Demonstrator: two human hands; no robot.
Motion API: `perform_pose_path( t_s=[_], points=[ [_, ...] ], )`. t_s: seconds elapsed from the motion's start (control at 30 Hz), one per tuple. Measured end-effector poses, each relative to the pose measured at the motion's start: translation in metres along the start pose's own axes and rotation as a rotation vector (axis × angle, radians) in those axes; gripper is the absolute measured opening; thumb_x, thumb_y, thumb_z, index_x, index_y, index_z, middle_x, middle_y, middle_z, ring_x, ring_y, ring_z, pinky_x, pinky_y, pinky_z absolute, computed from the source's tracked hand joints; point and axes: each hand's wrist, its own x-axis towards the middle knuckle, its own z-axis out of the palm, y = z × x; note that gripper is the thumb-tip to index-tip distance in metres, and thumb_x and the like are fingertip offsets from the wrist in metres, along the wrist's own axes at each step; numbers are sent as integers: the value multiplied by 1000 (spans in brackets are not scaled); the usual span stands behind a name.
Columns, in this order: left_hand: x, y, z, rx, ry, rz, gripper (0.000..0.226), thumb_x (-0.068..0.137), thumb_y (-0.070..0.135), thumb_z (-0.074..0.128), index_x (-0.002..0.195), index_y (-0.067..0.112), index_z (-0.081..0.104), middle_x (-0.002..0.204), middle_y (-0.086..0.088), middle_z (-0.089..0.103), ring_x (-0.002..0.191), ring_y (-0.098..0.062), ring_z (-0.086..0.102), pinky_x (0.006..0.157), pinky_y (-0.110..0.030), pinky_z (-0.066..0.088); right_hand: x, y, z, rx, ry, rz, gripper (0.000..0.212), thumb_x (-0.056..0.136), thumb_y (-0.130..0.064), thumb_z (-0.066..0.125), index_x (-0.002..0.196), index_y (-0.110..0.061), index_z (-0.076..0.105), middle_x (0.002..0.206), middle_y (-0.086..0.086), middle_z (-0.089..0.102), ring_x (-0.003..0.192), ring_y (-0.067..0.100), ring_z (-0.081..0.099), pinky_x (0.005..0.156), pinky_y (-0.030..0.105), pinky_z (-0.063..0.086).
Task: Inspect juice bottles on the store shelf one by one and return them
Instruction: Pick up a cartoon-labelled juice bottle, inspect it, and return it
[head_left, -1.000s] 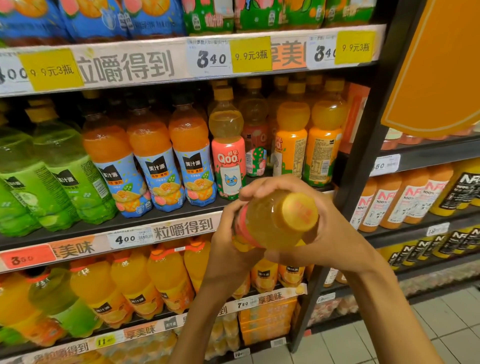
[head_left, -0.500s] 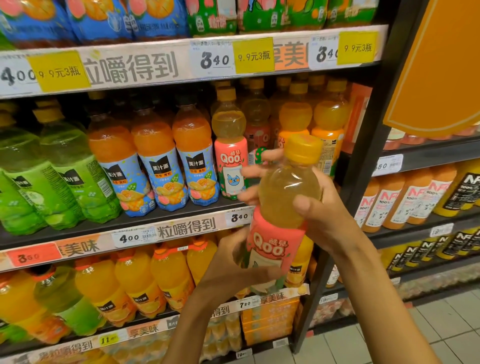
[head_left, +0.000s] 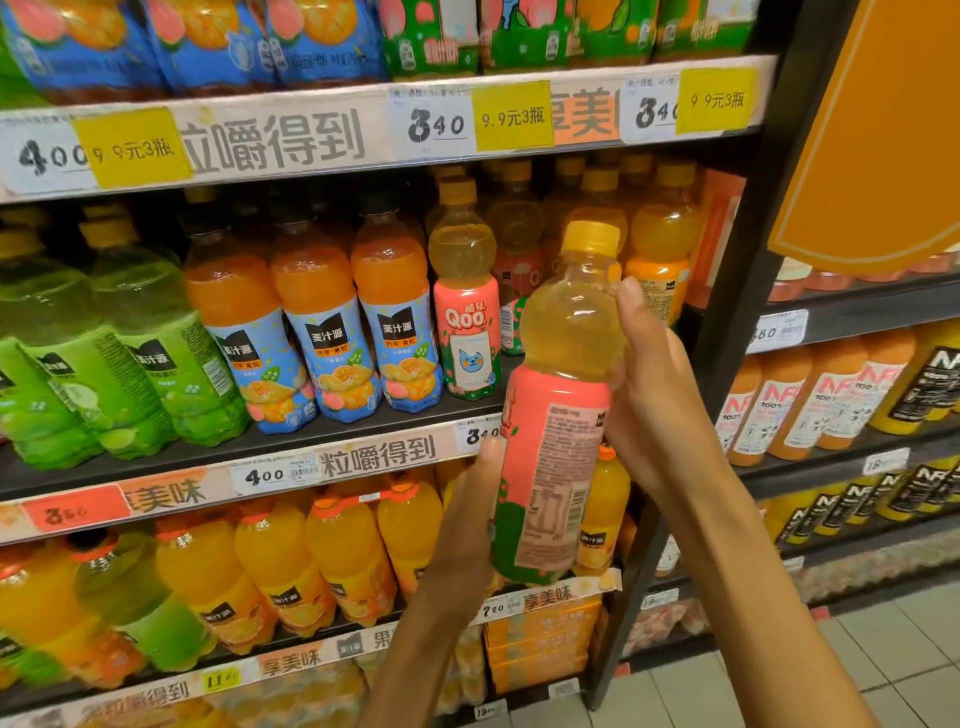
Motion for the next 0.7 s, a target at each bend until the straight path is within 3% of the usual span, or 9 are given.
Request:
perform_pose_path(
  t_s=[0.07, 0.13, 0.27, 0.37, 0.43, 0.53, 0.6, 0.7],
  points=[
    [-3, 1, 1, -127, -82, -70, 70, 70, 68, 60, 111, 13, 66, 93, -11, 74, 80, -24, 72, 68, -33, 57, 1, 2, -1, 50, -16, 9, 49, 89, -44, 50, 123, -10, 56, 109, 12, 70, 99, 27, 68, 81, 39, 57],
    [-3, -2, 3, -113, -143, -92, 72, 76, 69, 50, 113, 9, 65, 91, -13, 73, 77, -24, 71, 70, -35, 56, 2, 4, 0, 125, -58, 38, 45, 86, -43, 52, 118, -13, 56, 104, 14, 71, 89, 27, 71, 73, 39, 59],
    [4, -3, 7, 95, 103, -134, 53, 83, 59, 33, 95, 25, 71, 99, -9, 73, 98, -26, 68, 95, -48, 49, 1, 6, -3, -45, 33, -8, 34, 86, -38, 59, 110, -14, 62, 93, 7, 72, 82, 21, 70, 70, 34, 58],
    [3, 1, 12, 200, 109, -28, 59, 90, 63, 34, 113, 17, 63, 103, -7, 73, 96, -18, 69, 84, -31, 55, 0, 8, -1, -297, 143, -87, 30, 81, -46, 70, 105, -28, 64, 96, -9, 74, 90, 9, 70, 70, 21, 54],
    [0, 0, 18, 197, 117, -15, 61, 84, 62, 42, 120, 16, 59, 106, -6, 72, 96, -16, 69, 83, -29, 56, -1, 7, 1, -351, 121, -62, 31, 76, -53, 69, 99, -33, 62, 92, -22, 72, 89, 1, 69, 67, 13, 52],
    [-2, -1, 20, 2, 85, -128, 79, 65, 66, 40, 124, 17, 58, 116, -16, 67, 95, -23, 68, 82, -39, 56, 1, 4, 1, -297, 25, 94, 58, 69, -61, 61, 115, -24, 61, 106, -5, 73, 97, 13, 70, 77, 24, 57],
    [0, 0, 16, -153, 31, -191, 87, 64, 68, 39, 130, 13, 54, 119, -25, 62, 91, -30, 67, 68, -33, 55, 1, 2, -1, -167, -17, 155, 56, 75, -55, 60, 118, -19, 60, 112, 6, 72, 103, 22, 69, 87, 35, 57],
    [-3, 2, 11, -295, -53, -236, 88, 68, 66, 44, 135, 8, 49, 95, -19, 67, 72, -29, 68, 56, -31, 54, 2, 3, 1, -27, -20, 188, 50, 83, -47, 60, 119, -12, 60, 115, 17, 69, 106, 31, 67, 93, 44, 53]
  ],
)
